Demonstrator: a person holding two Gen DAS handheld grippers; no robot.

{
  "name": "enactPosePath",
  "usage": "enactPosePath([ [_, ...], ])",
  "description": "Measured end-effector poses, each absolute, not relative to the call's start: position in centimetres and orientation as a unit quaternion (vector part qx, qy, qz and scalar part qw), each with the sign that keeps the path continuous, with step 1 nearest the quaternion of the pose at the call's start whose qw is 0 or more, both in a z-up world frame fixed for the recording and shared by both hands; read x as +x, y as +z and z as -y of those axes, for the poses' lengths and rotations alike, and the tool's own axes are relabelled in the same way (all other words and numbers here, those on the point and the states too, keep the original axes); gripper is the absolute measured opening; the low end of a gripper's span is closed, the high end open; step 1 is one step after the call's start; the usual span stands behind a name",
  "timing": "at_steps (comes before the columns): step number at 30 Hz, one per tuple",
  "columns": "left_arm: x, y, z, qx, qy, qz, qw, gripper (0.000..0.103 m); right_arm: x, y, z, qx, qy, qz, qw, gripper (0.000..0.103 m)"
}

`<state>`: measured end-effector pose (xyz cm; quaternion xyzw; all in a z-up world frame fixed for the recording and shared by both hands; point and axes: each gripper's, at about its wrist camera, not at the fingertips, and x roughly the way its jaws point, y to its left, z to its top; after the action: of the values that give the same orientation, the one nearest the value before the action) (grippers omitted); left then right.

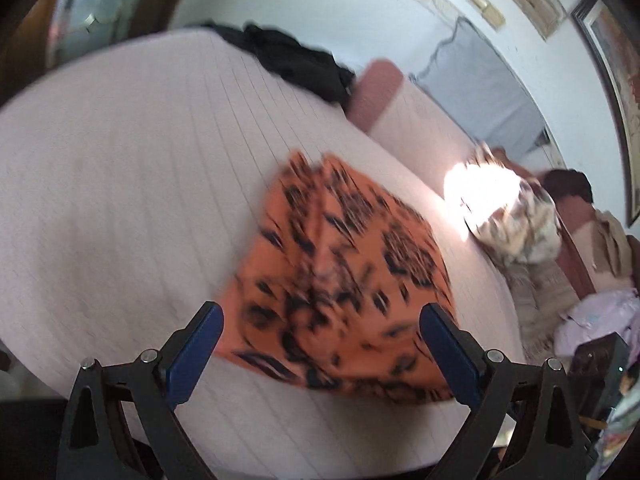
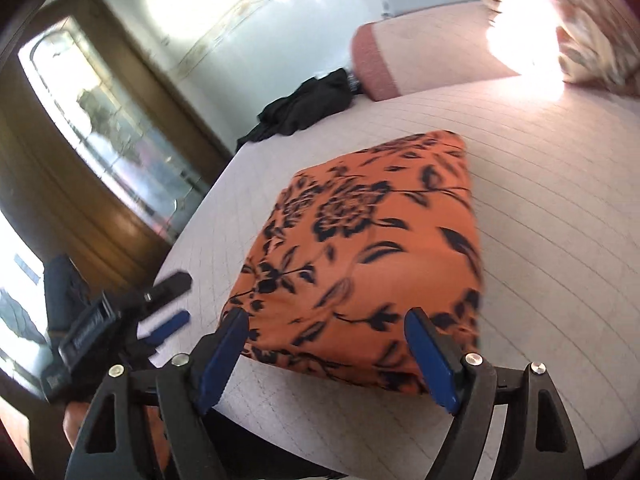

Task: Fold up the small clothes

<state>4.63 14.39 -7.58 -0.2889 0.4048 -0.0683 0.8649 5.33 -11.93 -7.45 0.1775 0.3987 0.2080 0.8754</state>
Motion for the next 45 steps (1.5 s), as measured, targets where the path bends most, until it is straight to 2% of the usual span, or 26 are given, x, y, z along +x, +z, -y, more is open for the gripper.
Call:
enactPosePath([
  [4,5.4,-9.5,-12.8,-0.293,-0.065,-0.44,0.846,0.098,5.1,-7.4,14.5,0.201,0.202,-0.39,0.876,0.083],
  [8,6.4,-9.9,-12.5,-0.298,-0.057,-0.447,0.841,0.088,4.7,-7.5,15.3,0.211,0.208,-0.387,0.873,0.083],
  [10,6.7,-10.1,-12.0,-0.288,-0.058,-0.456,0.84,0.07,4.5,-8.0,15.5,0.214,0.208,-0.389,0.872,0.083],
  [12,7.1,-10.5,-11.7,-0.264,-0.048,-0.473,0.839,0.023,4.6,-8.2,15.7,0.222,0.209,-0.389,0.87,0.083],
  [13,7.1,-10.5,-11.8,-0.256,-0.04,-0.476,0.84,0.021,4.7,-8.1,15.8,0.222,0.208,-0.387,0.871,0.083],
  [17,6.6,-9.5,-12.3,-0.264,-0.048,-0.461,0.846,0.02,4.7,-8.4,16.1,0.225,0.204,-0.387,0.871,0.083],
  [18,6.4,-9.2,-12.4,-0.26,-0.045,-0.459,0.848,0.022,4.8,-8.6,16.1,0.225,0.201,-0.391,0.87,0.083],
  [22,4.2,-8.2,-13.2,-0.274,-0.029,-0.453,0.848,0.04,4.8,-8.6,15.8,0.224,0.201,-0.392,0.869,0.083],
  [24,3.0,-6.8,-13.2,-0.254,-0.022,-0.419,0.872,0.058,4.7,-8.4,15.7,0.22,0.202,-0.386,0.872,0.083],
  [26,3.2,-6.4,-12.9,-0.246,-0.035,-0.406,0.879,0.063,4.8,-8.6,15.6,0.223,0.203,-0.387,0.871,0.083],
  [36,7.7,-7.2,-11.1,-0.22,-0.062,-0.42,0.878,0.062,4.7,-8.4,15.5,0.22,0.205,-0.385,0.873,0.083],
  [40,8.8,-9.7,-11.6,-0.236,-0.051,-0.468,0.85,0.061,4.9,-8.6,16.0,0.231,0.203,-0.384,0.871,0.083],
  [42,8.5,-10.5,-11.6,-0.233,-0.048,-0.471,0.85,0.053,5.0,-8.6,16.3,0.234,0.204,-0.382,0.871,0.083],
  [45,8.4,-10.9,-11.6,-0.226,-0.052,-0.472,0.85,0.049,5.2,-9.0,16.5,0.241,0.203,-0.385,0.867,0.083],
])
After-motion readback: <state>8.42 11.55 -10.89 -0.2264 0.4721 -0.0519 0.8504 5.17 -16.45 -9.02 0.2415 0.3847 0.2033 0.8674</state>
